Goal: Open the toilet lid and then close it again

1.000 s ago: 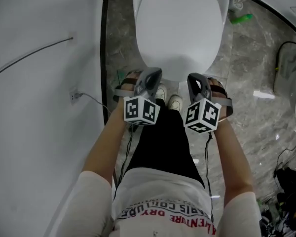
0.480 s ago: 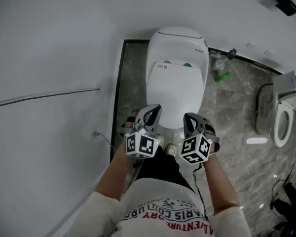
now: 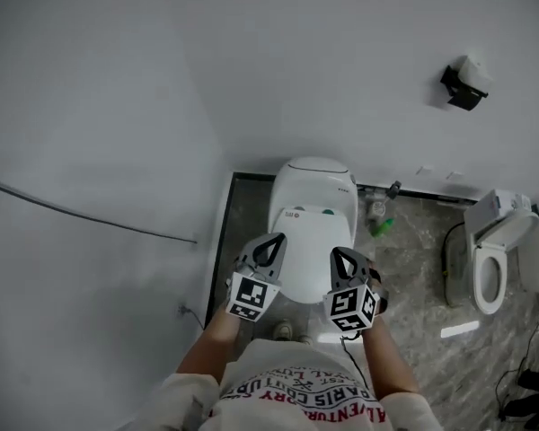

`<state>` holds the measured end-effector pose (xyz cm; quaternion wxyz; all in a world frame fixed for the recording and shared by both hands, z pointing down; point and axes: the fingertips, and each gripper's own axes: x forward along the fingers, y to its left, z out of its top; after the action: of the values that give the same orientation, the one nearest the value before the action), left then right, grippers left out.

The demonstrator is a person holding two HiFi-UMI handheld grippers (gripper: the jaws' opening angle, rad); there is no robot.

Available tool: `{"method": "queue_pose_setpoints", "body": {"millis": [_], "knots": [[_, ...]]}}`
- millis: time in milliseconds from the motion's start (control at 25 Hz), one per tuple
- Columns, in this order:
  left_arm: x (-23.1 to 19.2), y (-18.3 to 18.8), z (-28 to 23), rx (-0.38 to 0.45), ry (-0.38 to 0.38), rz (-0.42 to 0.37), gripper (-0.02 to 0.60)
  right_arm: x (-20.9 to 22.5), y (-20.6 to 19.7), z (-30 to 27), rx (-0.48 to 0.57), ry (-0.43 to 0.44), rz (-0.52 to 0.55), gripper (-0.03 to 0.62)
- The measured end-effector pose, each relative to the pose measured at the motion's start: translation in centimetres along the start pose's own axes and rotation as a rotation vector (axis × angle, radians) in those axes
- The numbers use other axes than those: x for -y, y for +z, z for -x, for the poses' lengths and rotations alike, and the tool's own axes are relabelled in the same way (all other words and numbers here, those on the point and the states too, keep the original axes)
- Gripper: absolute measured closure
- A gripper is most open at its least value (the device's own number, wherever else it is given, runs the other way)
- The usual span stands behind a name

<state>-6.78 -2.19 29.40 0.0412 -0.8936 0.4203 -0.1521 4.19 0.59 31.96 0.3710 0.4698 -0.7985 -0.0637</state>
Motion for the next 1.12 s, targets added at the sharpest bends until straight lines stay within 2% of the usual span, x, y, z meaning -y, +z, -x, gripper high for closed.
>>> {"method": "queue_pose_setpoints", "body": {"millis": [160, 280, 480, 600, 760, 1120], "knots": [[-3.3, 5.3, 2.0, 0.075, 0.049, 0.088, 0.574, 2.1, 4.0, 2.4, 0.072, -0.084, -0.008, 0.577], [-3.9, 9.5, 4.1, 0.143, 0.052, 0.135, 0.574, 3.4, 6.8, 4.5, 0.138, -0.141, -0.022, 0.577], [-4.0, 14.3, 6.8, 0.259, 0.050, 0.212, 0.574, 5.3, 10.3, 7.2, 0.251, -0.173, -0.147, 0.577], [-3.5, 15.0, 7.8, 0.278, 0.060, 0.217, 0.574, 5.7, 11.7, 8.8, 0.319, -0.191, -0.223, 0.577], [-3.0, 14.3, 8.9, 0.280, 0.079, 0.291, 0.574, 5.2, 12.5, 10.6, 0.391, -0.221, -0.272, 0.577], [-2.1, 12.8, 9.8, 0.274, 0.089, 0.338, 0.574, 3.6, 11.6, 11.0, 0.400, -0.207, -0.330, 0.577]]}}
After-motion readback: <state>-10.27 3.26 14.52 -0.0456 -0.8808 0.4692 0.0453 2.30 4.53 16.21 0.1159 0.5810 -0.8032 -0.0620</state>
